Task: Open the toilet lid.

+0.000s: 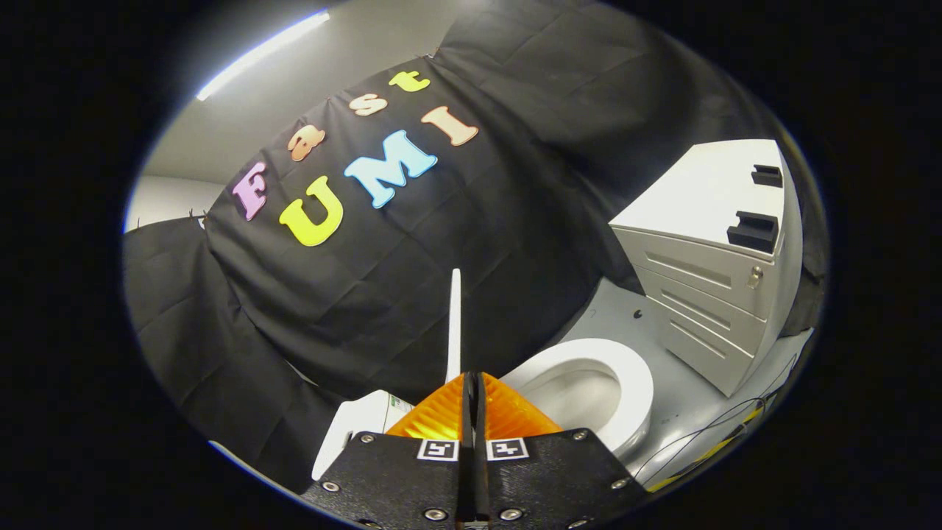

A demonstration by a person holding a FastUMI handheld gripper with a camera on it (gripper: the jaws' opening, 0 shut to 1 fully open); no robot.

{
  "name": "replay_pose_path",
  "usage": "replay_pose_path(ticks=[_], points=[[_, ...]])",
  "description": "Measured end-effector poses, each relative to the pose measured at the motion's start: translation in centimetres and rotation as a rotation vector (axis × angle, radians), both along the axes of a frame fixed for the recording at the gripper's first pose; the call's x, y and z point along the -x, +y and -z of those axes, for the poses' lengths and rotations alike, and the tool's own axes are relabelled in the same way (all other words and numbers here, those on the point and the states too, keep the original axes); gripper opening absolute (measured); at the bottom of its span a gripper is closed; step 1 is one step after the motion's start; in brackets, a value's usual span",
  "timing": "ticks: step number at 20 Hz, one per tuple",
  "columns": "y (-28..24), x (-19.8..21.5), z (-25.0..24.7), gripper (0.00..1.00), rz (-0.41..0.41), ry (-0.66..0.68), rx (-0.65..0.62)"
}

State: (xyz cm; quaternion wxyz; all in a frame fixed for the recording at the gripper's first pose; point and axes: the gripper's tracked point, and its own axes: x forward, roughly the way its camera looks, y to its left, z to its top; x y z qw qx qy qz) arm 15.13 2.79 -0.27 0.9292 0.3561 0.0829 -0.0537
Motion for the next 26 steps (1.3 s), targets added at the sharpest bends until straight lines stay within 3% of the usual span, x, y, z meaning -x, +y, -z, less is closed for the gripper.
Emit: replay_pose_path(ticks=[6,26], points=[[1.5,-0.3,-1.8,0.00,-0.038,-0.011,0.084],[9.8,-1.1,-7.6,0.00,-0.142,-0.064,0.134]])
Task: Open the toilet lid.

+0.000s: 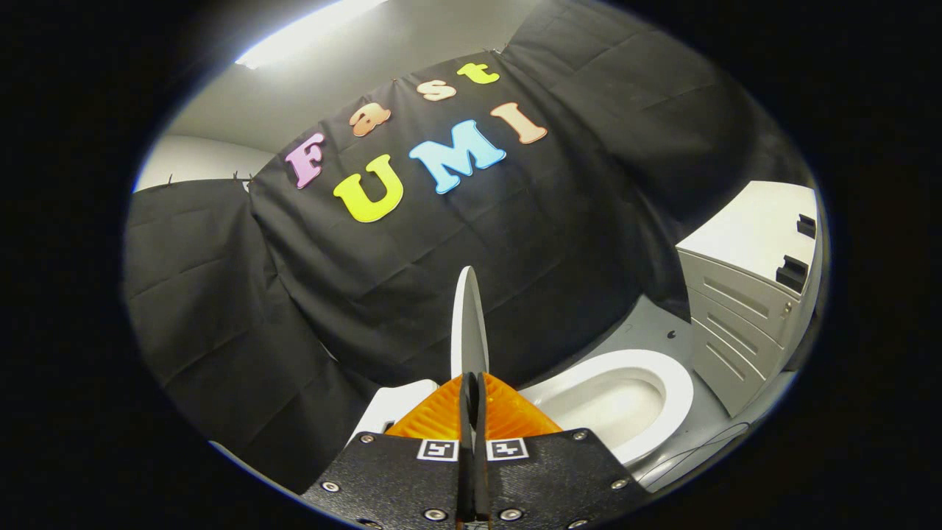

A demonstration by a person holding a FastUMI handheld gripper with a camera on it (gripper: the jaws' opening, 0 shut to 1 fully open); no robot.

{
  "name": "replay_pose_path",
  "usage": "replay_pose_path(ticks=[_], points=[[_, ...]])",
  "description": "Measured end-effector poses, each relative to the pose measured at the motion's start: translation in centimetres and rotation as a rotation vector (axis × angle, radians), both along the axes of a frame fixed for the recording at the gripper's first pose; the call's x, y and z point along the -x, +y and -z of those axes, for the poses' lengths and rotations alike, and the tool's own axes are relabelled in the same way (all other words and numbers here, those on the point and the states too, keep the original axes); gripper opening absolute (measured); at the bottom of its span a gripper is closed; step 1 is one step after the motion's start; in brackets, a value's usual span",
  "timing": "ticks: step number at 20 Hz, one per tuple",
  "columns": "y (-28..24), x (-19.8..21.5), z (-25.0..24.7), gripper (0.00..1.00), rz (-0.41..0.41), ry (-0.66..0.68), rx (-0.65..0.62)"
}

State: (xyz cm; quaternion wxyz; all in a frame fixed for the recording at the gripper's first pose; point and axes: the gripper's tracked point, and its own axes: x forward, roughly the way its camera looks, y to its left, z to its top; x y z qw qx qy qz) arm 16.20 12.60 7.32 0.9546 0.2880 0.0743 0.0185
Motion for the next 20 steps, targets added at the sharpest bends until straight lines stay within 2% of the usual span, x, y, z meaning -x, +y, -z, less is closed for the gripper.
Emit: replay_pose_path(ticks=[7,20], points=[[4.0,-0.1,-1.9,0.00,-0.046,-0.029,0.068],[11.0,-0.6,-3.8,0.00,-0.135,-0.062,0.113]])
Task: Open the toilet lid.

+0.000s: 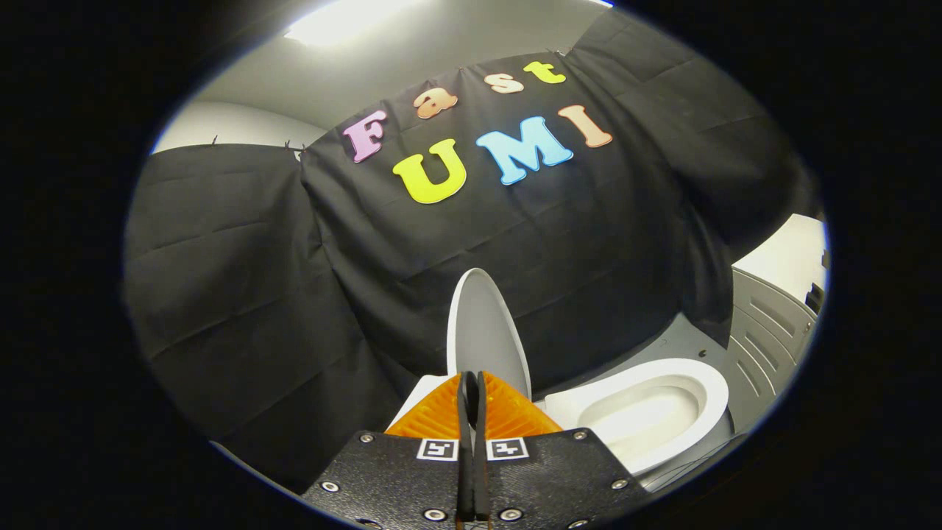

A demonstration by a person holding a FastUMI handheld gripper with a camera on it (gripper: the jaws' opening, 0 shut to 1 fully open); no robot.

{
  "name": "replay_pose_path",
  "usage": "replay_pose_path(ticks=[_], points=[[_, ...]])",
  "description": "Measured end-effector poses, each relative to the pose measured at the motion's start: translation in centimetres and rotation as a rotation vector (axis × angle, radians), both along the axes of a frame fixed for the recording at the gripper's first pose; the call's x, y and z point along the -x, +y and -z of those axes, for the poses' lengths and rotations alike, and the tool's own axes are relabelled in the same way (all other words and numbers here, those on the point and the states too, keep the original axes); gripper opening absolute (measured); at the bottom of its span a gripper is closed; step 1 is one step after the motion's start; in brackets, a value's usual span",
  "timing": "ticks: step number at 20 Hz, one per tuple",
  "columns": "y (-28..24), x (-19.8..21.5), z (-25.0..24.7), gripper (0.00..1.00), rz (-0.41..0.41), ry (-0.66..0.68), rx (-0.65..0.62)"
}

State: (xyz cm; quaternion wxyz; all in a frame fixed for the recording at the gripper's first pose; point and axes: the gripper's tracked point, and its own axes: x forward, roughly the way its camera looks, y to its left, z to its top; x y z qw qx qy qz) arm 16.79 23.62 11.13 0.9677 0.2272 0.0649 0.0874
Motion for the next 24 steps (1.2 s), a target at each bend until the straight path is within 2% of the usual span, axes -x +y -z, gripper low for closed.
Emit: replay_pose_path(ticks=[17,24], points=[[8.9,0.0,-0.4,0.00,-0.138,-0.026,0.107],[11.7,-0.1,-0.1,0.00,-0.169,-0.039,0.149]])
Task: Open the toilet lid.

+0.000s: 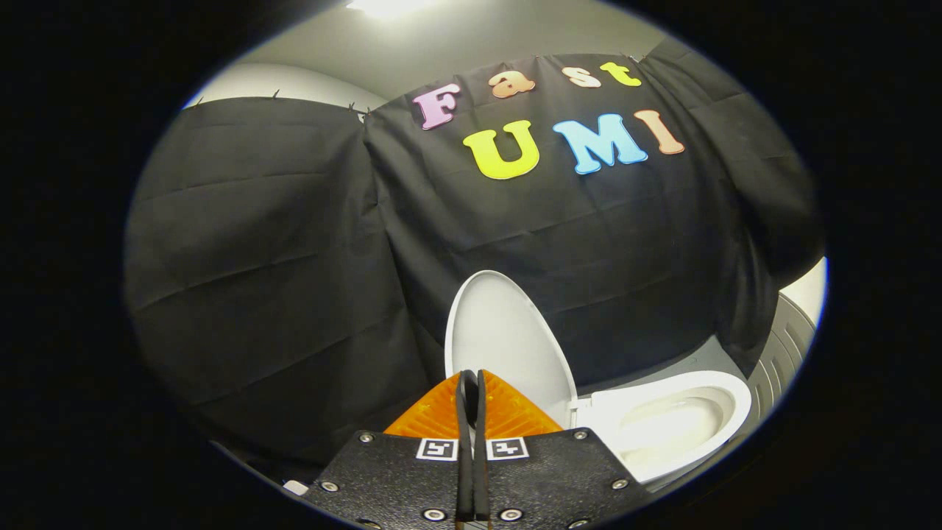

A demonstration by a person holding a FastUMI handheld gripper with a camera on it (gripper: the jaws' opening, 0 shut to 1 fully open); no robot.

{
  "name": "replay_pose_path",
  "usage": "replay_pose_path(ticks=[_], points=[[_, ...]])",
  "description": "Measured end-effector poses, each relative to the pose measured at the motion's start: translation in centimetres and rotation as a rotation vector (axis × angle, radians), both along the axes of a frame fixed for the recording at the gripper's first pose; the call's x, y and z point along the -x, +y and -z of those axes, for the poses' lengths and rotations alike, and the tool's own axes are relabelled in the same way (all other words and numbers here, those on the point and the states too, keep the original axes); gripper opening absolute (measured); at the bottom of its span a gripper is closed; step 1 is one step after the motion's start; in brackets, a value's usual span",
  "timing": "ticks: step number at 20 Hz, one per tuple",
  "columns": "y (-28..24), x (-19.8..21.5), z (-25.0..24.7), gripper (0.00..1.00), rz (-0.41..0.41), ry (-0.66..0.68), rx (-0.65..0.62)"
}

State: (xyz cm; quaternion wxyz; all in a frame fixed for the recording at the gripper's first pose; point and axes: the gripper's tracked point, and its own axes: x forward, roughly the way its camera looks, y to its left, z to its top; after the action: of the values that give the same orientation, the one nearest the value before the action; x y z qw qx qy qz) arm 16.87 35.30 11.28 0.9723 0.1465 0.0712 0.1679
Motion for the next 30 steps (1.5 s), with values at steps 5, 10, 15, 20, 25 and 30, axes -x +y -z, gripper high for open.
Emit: replay_pose_path(ticks=[5,10,15,20,25,30], points=[[2.0,0.0,0.2,0.00,-0.024,0.009,0.016],[3.4,-0.3,0.5,0.00,-0.036,0.012,0.002],[4.1,-0.4,0.2,0.00,-0.033,0.003,0.012],[4.3,-0.5,0.1,0.06,-0.096,-0.021,0.000],[4.6,0.0,1.6,0.65,-0.197,0.026,-0.064],[1.5,0.1,-1.4,0.96,-0.165,-0.083,-0.039]])
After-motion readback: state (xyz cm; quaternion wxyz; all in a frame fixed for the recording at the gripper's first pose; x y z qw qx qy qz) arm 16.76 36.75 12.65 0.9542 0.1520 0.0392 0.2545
